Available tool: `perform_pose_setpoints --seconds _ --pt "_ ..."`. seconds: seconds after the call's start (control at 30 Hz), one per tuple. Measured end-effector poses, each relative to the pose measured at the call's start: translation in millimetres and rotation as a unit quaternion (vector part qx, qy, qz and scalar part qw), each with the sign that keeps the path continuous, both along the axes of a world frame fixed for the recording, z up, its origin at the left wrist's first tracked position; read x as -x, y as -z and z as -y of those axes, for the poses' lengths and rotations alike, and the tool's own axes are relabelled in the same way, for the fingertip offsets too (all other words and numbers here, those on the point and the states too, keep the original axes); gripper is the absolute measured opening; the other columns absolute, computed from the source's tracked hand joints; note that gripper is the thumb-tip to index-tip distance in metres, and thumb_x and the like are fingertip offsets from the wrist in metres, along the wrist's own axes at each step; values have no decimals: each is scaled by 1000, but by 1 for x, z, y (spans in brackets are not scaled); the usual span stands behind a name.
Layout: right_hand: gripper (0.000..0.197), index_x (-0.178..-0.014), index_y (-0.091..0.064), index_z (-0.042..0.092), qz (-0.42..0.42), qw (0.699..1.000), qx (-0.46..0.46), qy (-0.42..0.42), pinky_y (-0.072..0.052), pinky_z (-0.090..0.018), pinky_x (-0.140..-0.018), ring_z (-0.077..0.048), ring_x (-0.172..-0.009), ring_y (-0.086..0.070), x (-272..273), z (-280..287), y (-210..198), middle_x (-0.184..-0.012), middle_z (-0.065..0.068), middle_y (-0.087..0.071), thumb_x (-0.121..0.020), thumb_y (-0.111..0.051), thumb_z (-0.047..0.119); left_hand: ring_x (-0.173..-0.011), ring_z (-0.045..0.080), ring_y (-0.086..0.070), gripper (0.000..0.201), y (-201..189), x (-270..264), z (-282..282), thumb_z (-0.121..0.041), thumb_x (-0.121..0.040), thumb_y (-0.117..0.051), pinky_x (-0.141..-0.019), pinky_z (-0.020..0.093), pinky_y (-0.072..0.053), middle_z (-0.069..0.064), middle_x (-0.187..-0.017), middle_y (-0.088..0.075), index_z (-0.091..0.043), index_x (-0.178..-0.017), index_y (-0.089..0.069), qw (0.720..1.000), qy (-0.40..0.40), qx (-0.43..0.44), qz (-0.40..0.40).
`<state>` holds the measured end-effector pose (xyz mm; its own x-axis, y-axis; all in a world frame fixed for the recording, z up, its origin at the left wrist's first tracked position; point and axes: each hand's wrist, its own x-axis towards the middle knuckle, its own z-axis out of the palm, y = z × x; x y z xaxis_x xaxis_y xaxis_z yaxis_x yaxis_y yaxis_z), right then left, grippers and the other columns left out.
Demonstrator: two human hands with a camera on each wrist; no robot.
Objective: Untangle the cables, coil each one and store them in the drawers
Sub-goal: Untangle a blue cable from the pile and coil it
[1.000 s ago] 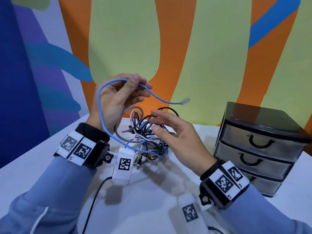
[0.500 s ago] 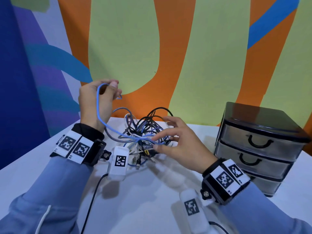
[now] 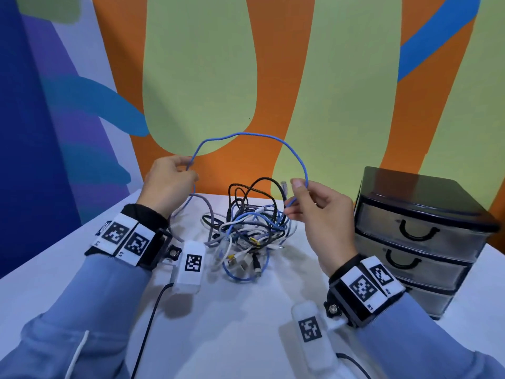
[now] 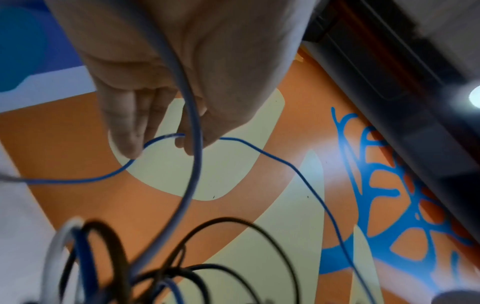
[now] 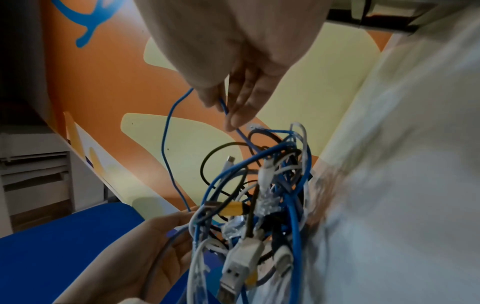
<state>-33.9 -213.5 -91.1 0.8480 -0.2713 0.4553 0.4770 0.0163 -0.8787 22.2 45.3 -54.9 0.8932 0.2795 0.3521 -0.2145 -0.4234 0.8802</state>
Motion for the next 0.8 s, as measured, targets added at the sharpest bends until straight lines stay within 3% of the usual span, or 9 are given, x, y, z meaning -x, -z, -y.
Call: perform_pose_setpoints --seconds 0.07,0.13,0.2,0.3,0.37,0.43,0.57,0.67,0.8 --pt "12 -102 -78 11 5 1000 -19 -9 -61 -29 -69 -20 -63 -68 1 0 -2 -78 -20 -73 -100 -70 20 -114 27 -61 41 -2 6 3 -18 -93 -66 -101 39 -49 9 -120 -68 -25 -134 -65 996 -30 -89 -2" --pt "11 -104 -78 9 4 1000 -19 -24 -60 -27 -70 -18 -63 -67 0 -1 -2 -75 -14 -74 -98 -73 16 -124 23 -54 48 -7 14 11 -18 -96 -66 -102 37 -43 6 -133 -56 -29 -143 -59 987 -51 -142 47" --pt "8 -101 -79 8 3 999 -6 -39 -59 -27 -71 -16 -65 -67 0 -2 -1 -76 -11 -75 -97 -74 13 -118 17 -57 39 -13 25 21 -22 -94 -71 -101 33 -45 3 -129 -54 -34 -130 -66 981 -28 -138 135" --pt "7 -93 -79 9 6 998 3 -56 -60 -29 -72 -17 -66 -68 2 -5 -1 -79 -13 -76 -96 -74 13 -83 9 -59 10 -21 43 38 -26 -90 -82 -78 26 -49 -1 -98 -64 -25 -93 -73 966 85 -101 222" --pt "8 -92 -79 8 8 998 -1 -61 -61 -32 -72 -19 -65 -69 3 -5 -2 -79 -17 -76 -96 -74 14 -73 9 -58 17 -21 55 51 -30 -86 -87 -69 24 -45 -1 -83 -69 -19 -81 -75 952 211 -137 173" --pt "9 -93 -78 8 11 998 -2 -58 -62 -34 -72 -20 -64 -69 3 -5 -2 -79 -17 -76 -96 -74 15 -77 7 -60 18 -12 59 63 -42 -80 -90 -69 23 -42 -7 -86 -69 -27 -82 -80 928 271 -239 91" --pt "12 -95 -77 3 20 998 -9 -51 -62 -32 -70 -20 -63 -69 2 -5 -1 -78 -15 -76 -97 -74 15 -98 11 -54 29 8 51 74 -53 -79 -87 -84 32 -44 -9 -104 -56 -37 -102 -80 881 227 -415 26" --pt "13 -97 -77 1 26 999 -20 -43 -61 -29 -69 -19 -64 -70 0 -4 0 -79 -17 -75 -97 -73 13 -89 15 -61 15 9 46 70 -46 -86 -80 -82 42 -53 -6 -91 -68 -32 -92 -81 879 214 -426 0" --pt "8 -102 -77 8 13 999 24 -45 -62 -32 -75 -17 -71 -72 -4 -1 4 -82 -13 -78 -95 -75 9 -78 12 -64 9 10 42 66 -28 -94 -74 -75 38 -53 -8 -78 -73 -27 -87 -79 884 238 -401 38"
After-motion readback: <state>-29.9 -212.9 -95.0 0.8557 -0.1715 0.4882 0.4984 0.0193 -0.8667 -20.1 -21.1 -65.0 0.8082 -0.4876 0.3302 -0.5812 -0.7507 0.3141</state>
